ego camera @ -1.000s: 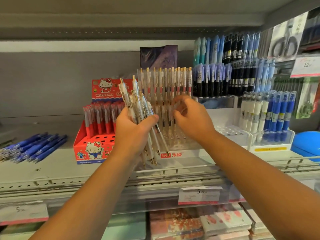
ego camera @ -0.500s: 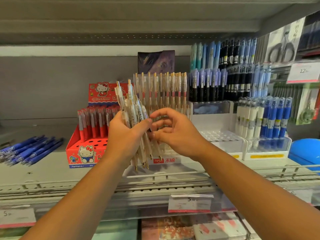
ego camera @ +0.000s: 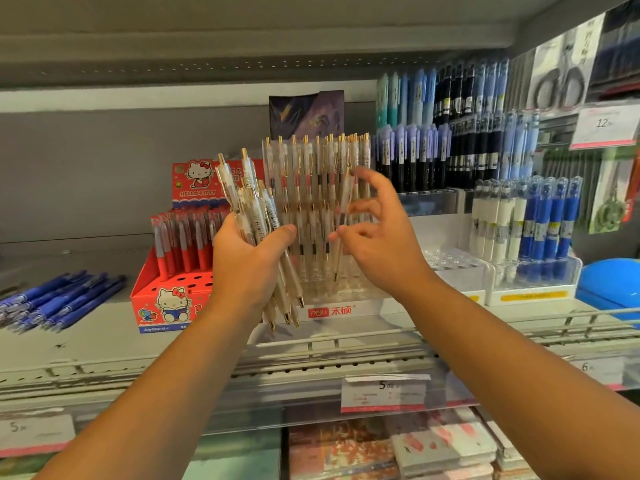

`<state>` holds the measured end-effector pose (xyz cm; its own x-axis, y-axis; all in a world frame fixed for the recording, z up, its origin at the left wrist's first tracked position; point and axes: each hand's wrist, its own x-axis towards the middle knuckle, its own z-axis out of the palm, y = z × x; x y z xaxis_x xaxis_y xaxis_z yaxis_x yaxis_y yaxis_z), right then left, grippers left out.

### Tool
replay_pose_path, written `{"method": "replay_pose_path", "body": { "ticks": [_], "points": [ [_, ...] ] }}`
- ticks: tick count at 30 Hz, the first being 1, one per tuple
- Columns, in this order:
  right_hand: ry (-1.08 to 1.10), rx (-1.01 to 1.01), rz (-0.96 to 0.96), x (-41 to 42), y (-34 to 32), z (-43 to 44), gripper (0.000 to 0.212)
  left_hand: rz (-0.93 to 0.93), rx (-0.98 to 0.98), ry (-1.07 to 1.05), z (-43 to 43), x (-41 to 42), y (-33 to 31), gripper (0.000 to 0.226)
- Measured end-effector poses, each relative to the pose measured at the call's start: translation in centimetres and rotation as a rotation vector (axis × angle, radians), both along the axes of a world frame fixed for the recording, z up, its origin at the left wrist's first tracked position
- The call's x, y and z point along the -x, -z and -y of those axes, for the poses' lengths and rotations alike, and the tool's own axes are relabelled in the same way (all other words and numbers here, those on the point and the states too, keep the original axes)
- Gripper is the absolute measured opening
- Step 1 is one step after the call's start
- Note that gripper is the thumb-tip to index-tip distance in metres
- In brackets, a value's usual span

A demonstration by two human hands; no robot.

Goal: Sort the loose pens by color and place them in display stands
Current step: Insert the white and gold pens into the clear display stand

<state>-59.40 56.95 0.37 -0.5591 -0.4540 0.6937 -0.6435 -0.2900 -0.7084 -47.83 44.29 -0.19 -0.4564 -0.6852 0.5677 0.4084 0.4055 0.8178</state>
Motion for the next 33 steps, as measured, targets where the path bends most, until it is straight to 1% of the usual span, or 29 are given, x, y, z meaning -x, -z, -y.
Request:
{"method": "replay_pose_path", "body": {
  "ticks": [2,6,10,12,16,24,30,33],
  "points": [
    [0.069,0.045,-0.004,0.4,-0.1,0.0,0.078,-0.005,-0.001,-0.004,0.1,0.0,0.1,0.03],
    [0.202,0.066,0.006,1.3,-0.3,0.2,0.069,-0.013,-0.001,0.012,0.0,0.0,0.1,0.029],
    [0.245,0.063,-0.024,1.9,-1.2,0.7,0.062,-0.002,0.035,0.04,-0.1,0.0,0.2,0.023],
    [0.252,0.036,-0.056,2.2,-1.4,0.8,0.063,-0.006,0.057,0.05,-0.2,0.1,0.2,0.024],
    [0.258,-0.007,-0.057,3.0,-1.0,1.2,0.061,-0.016,0.094,0.057,-0.3,0.1,0.2,0.024],
    [0.243,-0.126,-0.151,3.1,-0.5,1.8,0.059,-0.041,0.124,0.068,-0.3,0.2,0.3,0.027],
    [0.257,-0.306,-0.2,3.3,0.2,2.0,0.057,-0.045,0.124,0.082,-0.2,0.2,0.3,0.028],
    [0.258,-0.352,-0.207,3.4,0.5,2.1,0.058,-0.044,0.123,0.084,-0.2,0.2,0.3,0.029]
  ]
}}
